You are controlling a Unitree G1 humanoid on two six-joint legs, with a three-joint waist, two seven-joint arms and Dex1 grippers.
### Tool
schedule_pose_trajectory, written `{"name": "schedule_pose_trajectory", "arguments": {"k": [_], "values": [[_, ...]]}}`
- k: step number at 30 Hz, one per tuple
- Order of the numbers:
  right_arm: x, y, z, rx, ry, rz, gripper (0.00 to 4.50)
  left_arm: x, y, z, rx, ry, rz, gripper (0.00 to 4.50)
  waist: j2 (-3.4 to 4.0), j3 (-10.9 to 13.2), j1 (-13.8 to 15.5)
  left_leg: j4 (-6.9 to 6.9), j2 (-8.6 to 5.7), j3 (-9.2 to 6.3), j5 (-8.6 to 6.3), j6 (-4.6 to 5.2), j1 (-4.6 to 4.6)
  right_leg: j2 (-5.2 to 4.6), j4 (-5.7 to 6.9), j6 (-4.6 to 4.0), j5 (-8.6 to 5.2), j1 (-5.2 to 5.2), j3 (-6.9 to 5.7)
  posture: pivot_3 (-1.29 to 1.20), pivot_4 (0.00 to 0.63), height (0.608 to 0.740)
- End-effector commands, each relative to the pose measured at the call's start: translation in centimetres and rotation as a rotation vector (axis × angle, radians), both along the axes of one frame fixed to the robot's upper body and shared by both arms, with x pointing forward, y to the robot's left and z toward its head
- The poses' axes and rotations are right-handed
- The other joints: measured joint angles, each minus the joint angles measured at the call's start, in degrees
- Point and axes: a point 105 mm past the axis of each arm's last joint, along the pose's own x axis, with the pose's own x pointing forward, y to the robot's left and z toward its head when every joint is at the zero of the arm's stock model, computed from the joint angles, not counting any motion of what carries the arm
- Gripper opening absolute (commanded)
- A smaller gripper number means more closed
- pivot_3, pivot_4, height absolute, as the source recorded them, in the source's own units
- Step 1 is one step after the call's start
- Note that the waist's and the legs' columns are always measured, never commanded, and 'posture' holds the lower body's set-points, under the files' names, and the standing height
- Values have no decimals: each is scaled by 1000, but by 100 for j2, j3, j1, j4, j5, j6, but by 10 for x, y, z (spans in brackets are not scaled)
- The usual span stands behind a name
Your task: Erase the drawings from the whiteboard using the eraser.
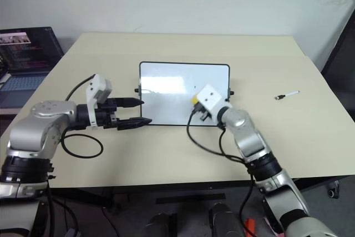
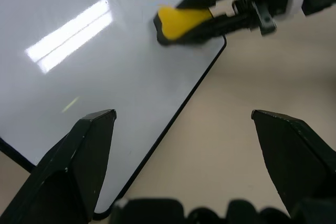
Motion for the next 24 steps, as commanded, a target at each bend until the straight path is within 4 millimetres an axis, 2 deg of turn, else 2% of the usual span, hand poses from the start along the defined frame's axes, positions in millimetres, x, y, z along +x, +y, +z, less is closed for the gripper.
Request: {"name": "schedule_pose_trajectory", "arguments": {"k": [1,4,10,16,18,23,24], "values": [[-2,-7,-20,-52,86,-32,1173,0,2,12,5,-54,0,4500,0,0,2,2,0,1,0,0,1,0,0,0,0,0,0,0,150,740],[4,-8,-7,-42,35,-52,1173,0,2,12,5,-54,1,4500,0,0,4,3,0,1,0,0,1,0,0,0,0,1,0,0,150,740],[23,-7,53,24,-155,-80,1171,-1,3,11,5,-52,6,4500,2,2,3,1,0,1,0,0,-5,0,0,1,1,-5,0,0,150,740],[32,-2,88,80,-230,-87,1161,-1,2,11,3,-50,5,4500,2,2,11,-19,0,-6,-3,-3,-66,0,-7,26,13,-61,-10,0,150,740],[37,-3,85,72,-226,-98,1161,-1,2,11,3,-50,4,4500,2,2,11,-25,0,-4,-3,-3,-88,0,-4,25,13,-95,-8,0,150,740],[36,-7,38,-1,-88,-91,1161,-1,1,11,3,-51,2,4500,1,1,10,-34,1,-2,-4,-4,-91,-1,-5,23,13,-101,-7,0,150,740],[30,-8,20,-16,-20,-78,1160,-1,1,11,3,-51,3,4500,-1,0,12,-34,1,-2,-4,-4,-87,-1,-5,24,12,-97,-8,0,150,740]]}}
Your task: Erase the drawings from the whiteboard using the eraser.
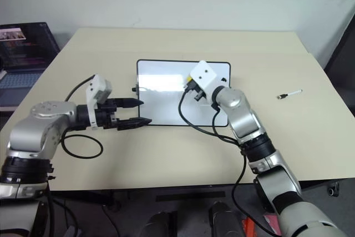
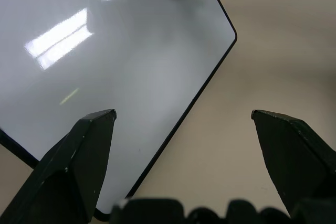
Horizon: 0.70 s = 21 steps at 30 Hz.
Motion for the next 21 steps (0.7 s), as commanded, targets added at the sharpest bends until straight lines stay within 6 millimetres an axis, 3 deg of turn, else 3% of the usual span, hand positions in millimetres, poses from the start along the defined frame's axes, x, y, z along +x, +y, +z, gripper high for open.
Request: {"name": "schedule_pose_trajectory", "arguments": {"k": [1,4,8,10,16,21], "values": [[-12,-9,-59,-58,205,8,1160,-2,0,13,4,-54,-6,4500,-3,-2,1,0,0,-1,0,0,7,0,0,0,-1,7,0,0,150,740],[-25,-9,-78,-72,276,38,1156,-2,0,12,5,-53,-4,4500,-2,-1,-1,5,0,-3,0,0,33,1,0,-1,-2,39,-2,0,150,740],[-28,-5,-72,-69,249,60,1153,-3,1,13,4,-52,-5,4500,-1,0,-11,34,0,0,3,3,90,0,1,-28,-17,98,6,0,150,740],[-27,1,-54,-46,188,84,1153,-3,0,13,5,-52,-7,4500,-1,0,-13,36,-1,4,6,6,96,0,-2,-28,-17,101,11,0,150,740],[-28,14,28,89,-44,157,1144,-3,1,13,7,-51,-5,4500,8,10,-9,29,-1,5,9,11,66,0,4,-23,-12,76,9,0,150,740],[-9,4,42,129,-104,86,1144,-3,-1,12,5,-47,-12,4500,6,9,9,4,1,-3,-1,-2,-2,1,3,-1,4,-2,-3,0,150,740]]}}
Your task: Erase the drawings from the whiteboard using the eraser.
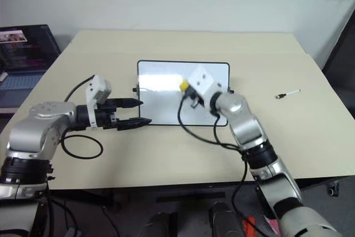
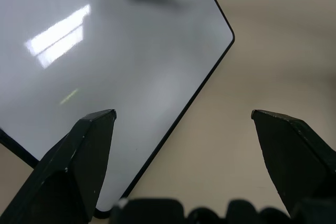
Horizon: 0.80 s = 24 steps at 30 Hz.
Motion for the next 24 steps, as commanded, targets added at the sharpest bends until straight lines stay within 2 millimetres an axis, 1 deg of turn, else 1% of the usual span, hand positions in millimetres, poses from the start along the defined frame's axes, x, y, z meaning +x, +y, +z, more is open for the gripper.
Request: {"name": "schedule_pose_trajectory", "arguments": {"k": [1,2,7,10,11,13,14,17,22,24], "values": [[11,-5,5,31,-32,-35,1144,-3,-3,12,4,-47,-21,4500,0,0,5,-5,0,0,-4,-5,0,-1,-1,-11,1,-1,0,0,150,740],[14,-4,5,33,-36,-40,1144,-2,-3,12,3,-47,-21,4500,0,0,4,-14,-1,3,-6,-8,-1,-3,-4,-25,3,-4,1,0,150,740],[30,8,-2,28,-29,-69,1144,-2,-3,12,4,-45,-24,4500,0,1,-34,-42,-1,11,-7,-9,-8,-4,-13,-30,1,-23,5,0,150,740],[33,19,-12,17,6,-47,1144,-2,-4,12,3,-45,-26,4500,0,0,-35,-44,0,9,-6,-8,4,-2,-3,-33,-1,-19,3,0,150,740],[31,24,-19,0,22,-29,1144,-2,-5,12,4,-45,-27,4500,0,0,-30,-46,1,7,-6,-8,5,-2,-3,-31,-3,-18,2,0,150,740],[25,31,-39,-51,69,21,1144,-2,-5,12,4,-45,-27,4500,0,0,-26,-46,0,8,-6,-8,6,-1,-2,-14,-13,-16,2,0,150,740],[22,33,-50,-84,88,39,1144,-2,-4,12,5,-45,-26,4500,0,0,-26,-45,0,8,-6,-8,7,-1,-2,-14,-13,-14,3,0,150,740],[17,32,-72,-153,117,67,1144,-3,-3,12,5,-45,-24,4500,-1,-1,-21,-44,0,8,-6,-9,14,-2,-1,-13,-14,-6,2,0,150,740],[6,31,-102,-225,203,106,1144,-3,-3,12,6,-45,-23,4500,-2,-1,-21,-33,0,5,1,-3,30,-1,6,-9,-16,12,2,0,150,740],[0,32,-105,-218,209,130,1144,-3,-3,12,6,-45,-23,4500,-2,-1,-21,-26,0,3,4,2,44,0,8,-9,-12,31,2,0,150,740]]}}
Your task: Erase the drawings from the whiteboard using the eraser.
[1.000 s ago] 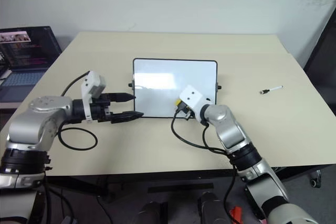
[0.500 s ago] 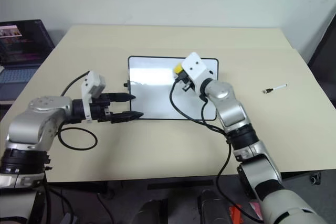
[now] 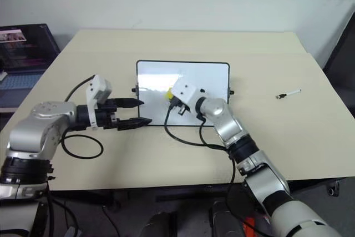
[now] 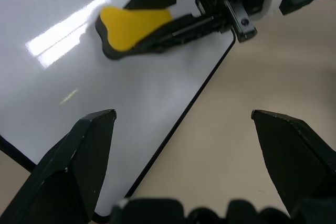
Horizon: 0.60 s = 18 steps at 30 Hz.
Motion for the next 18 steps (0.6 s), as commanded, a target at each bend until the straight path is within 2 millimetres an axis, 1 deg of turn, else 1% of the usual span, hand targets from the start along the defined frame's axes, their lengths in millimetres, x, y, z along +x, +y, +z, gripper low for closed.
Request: {"name": "schedule_pose_trajectory", "arguments": {"k": [1,2,4,6,7,10,11,13,16,17,18], "values": [[-2,-13,-22,-45,66,-24,1144,-3,-1,11,4,-40,-17,4500,0,0,0,3,0,-2,1,1,8,1,0,0,1,11,-1,0,150,740],[-6,-10,-17,-10,51,3,1144,-3,-1,11,3,-40,-18,4500,0,0,-1,5,0,-3,1,1,19,1,0,0,1,23,-1,0,150,740],[-10,-10,1,70,-11,18,1144,-2,-3,11,2,-41,-19,4500,1,1,2,6,0,-3,1,1,39,1,-3,-1,1,45,-1,0,150,740],[-13,-15,22,154,-70,8,1144,-2,-4,11,-1,-40,-20,4500,2,2,13,7,-1,-4,1,1,38,0,-5,0,1,47,-2,0,150,740],[-15,-17,29,177,-86,4,1144,-3,-4,11,-2,-40,-21,4500,2,2,14,7,-1,-5,1,1,33,0,-7,0,1,44,-2,0,150,740],[-23,-27,57,290,-142,-13,1144,-4,-5,9,-6,-37,-26,4500,2,2,17,5,0,-8,0,0,11,0,-10,2,-1,26,-5,0,150,740],[-27,-37,68,338,-164,-35,1144,-7,-8,9,-11,-33,-42,4500,2,2,19,4,0,-10,0,0,1,0,-10,1,-1,17,-7,0,150,740],[-36,-53,78,382,-184,-68,1144,-14,-14,8,-10,-22,-91,4500,1,1,28,1,0,-14,-1,-1,-21,0,-8,0,-1,-8,-8,0,150,740],[-49,-79,80,432,-164,-131,1144,-27,-23,6,14,-6,-177,4500,1,1,40,-5,-1,-13,-4,-6,-28,-2,-8,-2,-3,-18,-9,0,150,740],[-53,-90,79,435,-156,-159,1144,-29,-26,6,24,-7,-198,4500,1,1,51,-7,-1,-13,-5,-6,-30,-2,-10,-3,-3,-21,-9,0,150,740],[-57,-106,77,439,-142,-212,1144,-31,-29,6,33,-11,-222,4500,2,1,52,-10,-2,-12,-5,-6,-30,-3,-11,-3,-5,-21,-8,0,150,740]]}}
